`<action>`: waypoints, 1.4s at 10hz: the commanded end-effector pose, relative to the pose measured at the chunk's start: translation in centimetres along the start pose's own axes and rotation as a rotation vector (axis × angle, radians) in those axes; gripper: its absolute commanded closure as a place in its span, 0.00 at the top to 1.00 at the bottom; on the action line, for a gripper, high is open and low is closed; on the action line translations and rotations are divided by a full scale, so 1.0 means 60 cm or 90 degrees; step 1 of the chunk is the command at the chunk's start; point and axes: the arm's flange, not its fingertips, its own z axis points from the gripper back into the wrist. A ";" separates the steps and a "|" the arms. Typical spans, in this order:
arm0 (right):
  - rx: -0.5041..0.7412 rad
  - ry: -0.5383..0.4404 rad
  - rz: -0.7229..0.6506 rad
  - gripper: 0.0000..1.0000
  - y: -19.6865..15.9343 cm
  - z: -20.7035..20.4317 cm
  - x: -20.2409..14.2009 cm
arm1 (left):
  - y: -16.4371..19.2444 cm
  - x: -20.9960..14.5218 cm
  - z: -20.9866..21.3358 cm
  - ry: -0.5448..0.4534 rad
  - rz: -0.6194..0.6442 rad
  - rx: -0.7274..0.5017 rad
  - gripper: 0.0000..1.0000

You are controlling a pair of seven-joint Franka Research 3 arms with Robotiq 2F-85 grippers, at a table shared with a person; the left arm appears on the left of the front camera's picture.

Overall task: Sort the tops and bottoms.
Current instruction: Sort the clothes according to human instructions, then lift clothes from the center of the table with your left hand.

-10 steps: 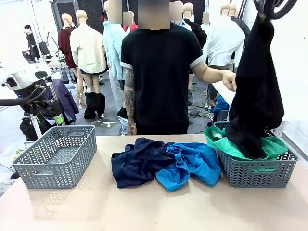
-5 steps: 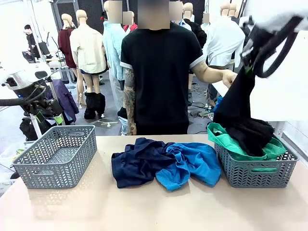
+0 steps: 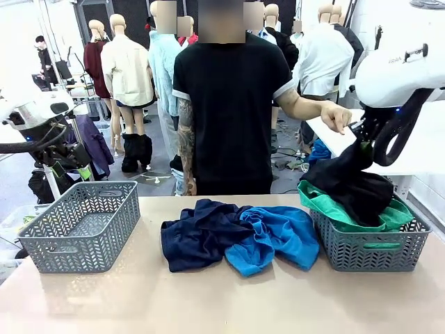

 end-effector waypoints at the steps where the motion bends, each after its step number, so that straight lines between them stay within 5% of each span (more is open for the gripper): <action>1: 0.000 0.018 -0.018 0.40 -0.001 0.018 0.012 | 0.003 0.002 0.004 0.005 0.001 -0.001 0.83; 4: 0.022 0.057 0.011 0.97 -0.007 0.068 -0.001 | 0.003 0.002 0.004 0.005 0.001 -0.001 0.83; 9: 0.003 -0.010 0.134 1.00 -0.022 0.284 0.001 | 0.003 0.002 0.004 0.005 0.001 -0.001 0.83; 14: 0.002 -0.011 0.116 1.00 -0.018 0.267 -0.014 | 0.003 0.002 0.004 0.005 0.001 -0.001 0.83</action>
